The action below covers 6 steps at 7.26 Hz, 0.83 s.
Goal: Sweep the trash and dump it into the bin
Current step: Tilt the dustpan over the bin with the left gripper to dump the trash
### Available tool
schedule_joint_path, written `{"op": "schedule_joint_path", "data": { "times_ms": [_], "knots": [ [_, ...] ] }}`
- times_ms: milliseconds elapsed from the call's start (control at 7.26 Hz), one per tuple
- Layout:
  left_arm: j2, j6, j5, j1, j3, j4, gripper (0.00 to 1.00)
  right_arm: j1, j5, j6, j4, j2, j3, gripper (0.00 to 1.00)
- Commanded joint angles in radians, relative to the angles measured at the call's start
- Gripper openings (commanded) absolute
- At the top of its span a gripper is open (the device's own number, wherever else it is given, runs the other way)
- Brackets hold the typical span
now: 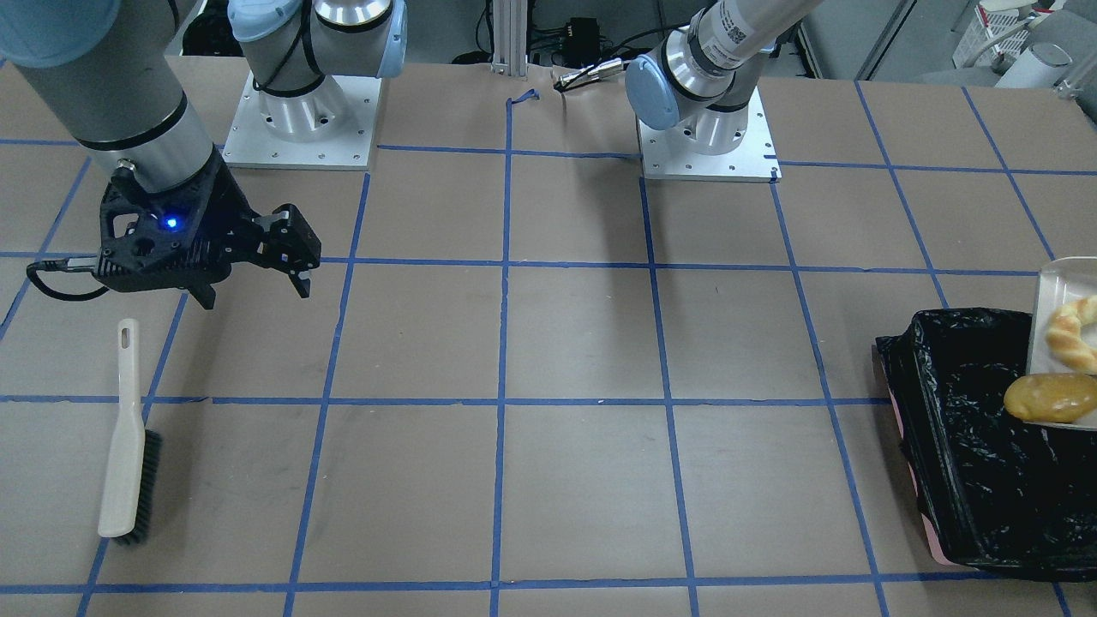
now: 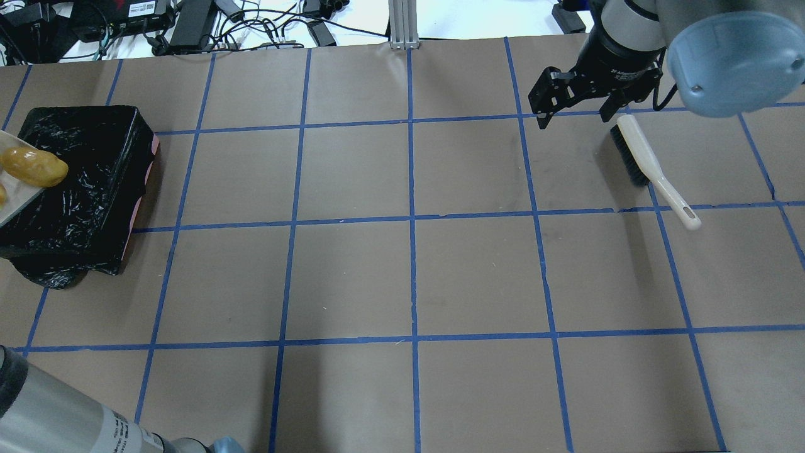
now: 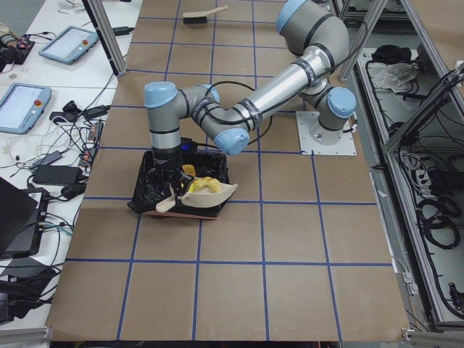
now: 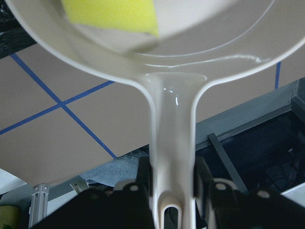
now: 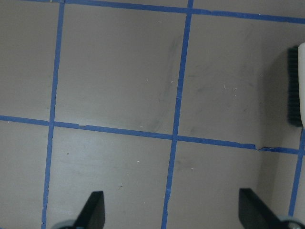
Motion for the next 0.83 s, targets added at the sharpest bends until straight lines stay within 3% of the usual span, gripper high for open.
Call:
{"op": "schedule_joint_path", "data": {
  "times_ms": [0, 689],
  "knots": [
    [-0.002, 0.000, 0.046, -0.027, -0.001, 0.036, 0.00, -0.005, -0.004, 0.002, 0.029, -0.006, 0.001, 1.00],
    [-0.001, 0.038, 0.075, -0.051, -0.003, 0.090, 0.00, -0.003, -0.005, 0.004, 0.029, -0.023, 0.009, 1.00]
  ]
}}
